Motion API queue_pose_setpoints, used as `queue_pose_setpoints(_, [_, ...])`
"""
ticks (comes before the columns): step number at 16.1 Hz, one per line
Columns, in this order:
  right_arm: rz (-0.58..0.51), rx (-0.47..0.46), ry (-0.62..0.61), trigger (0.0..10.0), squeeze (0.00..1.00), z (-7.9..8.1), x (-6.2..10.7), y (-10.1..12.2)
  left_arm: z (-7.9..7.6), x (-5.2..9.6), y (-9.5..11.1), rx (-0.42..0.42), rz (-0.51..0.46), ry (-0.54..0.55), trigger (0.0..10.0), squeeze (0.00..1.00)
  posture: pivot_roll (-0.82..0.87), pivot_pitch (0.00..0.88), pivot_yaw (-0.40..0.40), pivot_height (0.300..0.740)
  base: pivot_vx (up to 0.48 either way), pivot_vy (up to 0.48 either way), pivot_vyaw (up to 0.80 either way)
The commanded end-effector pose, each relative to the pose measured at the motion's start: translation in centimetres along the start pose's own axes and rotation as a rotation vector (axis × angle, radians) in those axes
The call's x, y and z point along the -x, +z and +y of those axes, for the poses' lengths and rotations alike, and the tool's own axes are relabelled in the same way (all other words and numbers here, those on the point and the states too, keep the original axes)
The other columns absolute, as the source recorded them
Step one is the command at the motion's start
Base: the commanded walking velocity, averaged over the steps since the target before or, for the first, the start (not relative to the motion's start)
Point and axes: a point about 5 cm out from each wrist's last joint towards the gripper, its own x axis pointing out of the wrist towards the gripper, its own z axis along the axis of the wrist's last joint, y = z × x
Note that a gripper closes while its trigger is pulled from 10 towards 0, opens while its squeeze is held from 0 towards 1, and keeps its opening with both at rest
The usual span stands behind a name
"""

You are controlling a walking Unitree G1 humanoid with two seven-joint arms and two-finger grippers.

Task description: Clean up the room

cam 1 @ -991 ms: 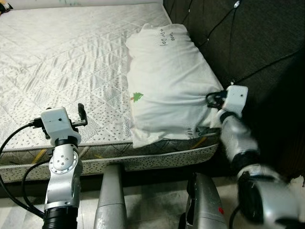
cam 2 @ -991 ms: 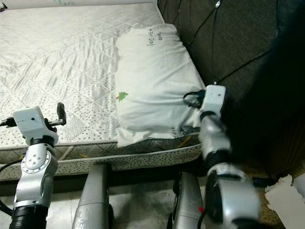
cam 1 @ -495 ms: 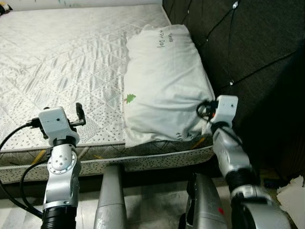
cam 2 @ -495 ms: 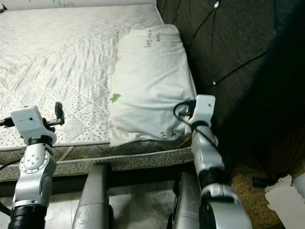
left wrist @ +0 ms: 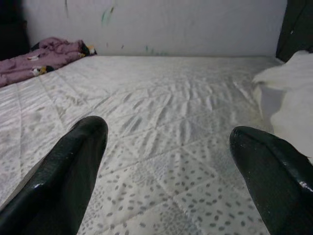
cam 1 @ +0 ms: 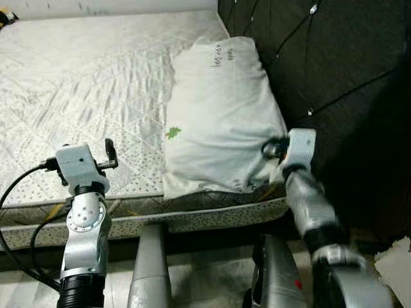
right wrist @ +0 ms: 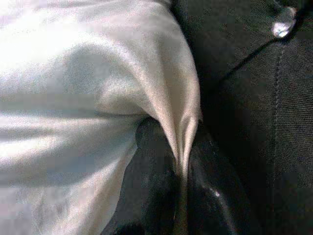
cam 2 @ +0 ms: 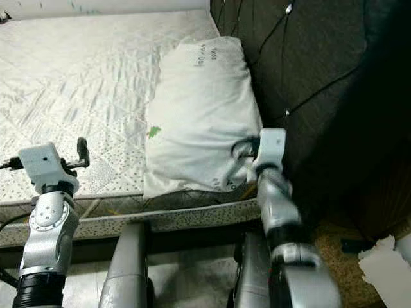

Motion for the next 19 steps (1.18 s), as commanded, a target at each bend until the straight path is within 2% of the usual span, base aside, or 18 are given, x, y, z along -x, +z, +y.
queue_pose_setpoints(1, [0.006, -0.025, -0.092, 0.0, 0.00, -1.9, -0.7, 1.1, 0.5, -0.2, 0.0, -0.009, -0.001, 0.015, 10.0, 0.00, 0.10, 0.000, 0.029, 0.526, 0.000, 0.000, 0.00])
queue_pose_setpoints(3, [-0.002, -0.054, -0.220, 0.0, 0.00, -4.9, -1.6, 3.5, 1.0, 0.0, -0.2, -0.013, 0.003, 0.038, 10.0, 0.00, 0.11, 0.000, 0.019, 0.526, 0.000, 0.000, 0.00])
queue_pose_setpoints(6, [-0.055, -0.044, -0.320, 0.0, 0.00, -7.5, -1.9, 6.4, 0.6, 0.0, -0.4, -0.008, 0.003, 0.046, 10.0, 0.00, 0.11, 0.000, 0.005, 0.526, 0.000, 0.000, 0.00])
queue_pose_setpoints(8, [-0.045, -0.028, -0.297, 0.0, 0.00, -7.1, -2.0, 6.0, 0.4, -0.4, -0.1, -0.016, -0.014, 0.046, 10.0, 0.00, 0.10, 0.000, 0.003, 0.526, 0.000, 0.000, 0.00])
queue_pose_setpoints(11, [0.013, 0.038, -0.168, 0.0, 0.00, -4.1, -1.4, 2.3, 0.3, -0.7, -0.1, 0.013, -0.017, 0.042, 10.0, 0.00, 0.09, 0.000, 0.007, 0.526, 0.000, 0.000, 0.00])
queue_pose_setpoints(12, [0.018, 0.044, -0.138, 10.0, 0.25, -3.4, -1.2, 1.6, 0.2, -0.7, -0.2, 0.017, -0.011, 0.035, 10.0, 0.00, 0.08, 0.000, 0.007, 0.526, 0.000, 0.000, 0.00])
queue_pose_setpoints(13, [0.015, 0.063, -0.057, 10.0, 1.00, -1.7, -0.7, 0.4, -0.1, -0.6, -0.1, 0.040, -0.018, 0.010, 10.0, 0.00, 0.07, 0.000, 0.003, 0.526, 0.000, 0.000, 0.00])
queue_pose_setpoints(16, [-0.085, 0.095, 0.052, 10.0, 1.00, 0.3, -0.2, 0.9, -0.3, -0.4, -0.4, 0.071, -0.009, 0.022, 10.0, 0.00, 0.06, 0.000, -0.007, 0.526, 0.000, 0.000, 0.00])
queue_pose_setpoints(18, [-0.234, 0.105, 0.073, 10.0, 1.00, 1.3, 0.0, 3.0, -0.1, -0.4, -0.6, 0.059, 0.002, 0.032, 10.0, 0.00, 0.07, 0.000, -0.020, 0.526, 0.000, 0.000, 0.00])
queue_pose_setpoints(19, [-0.310, 0.124, 0.098, 10.0, 1.00, 2.3, 0.1, 4.3, 0.3, -0.5, -0.6, 0.045, -0.002, 0.046, 10.0, 0.00, 0.08, 0.000, -0.027, 0.526, 0.000, 0.000, 0.00])
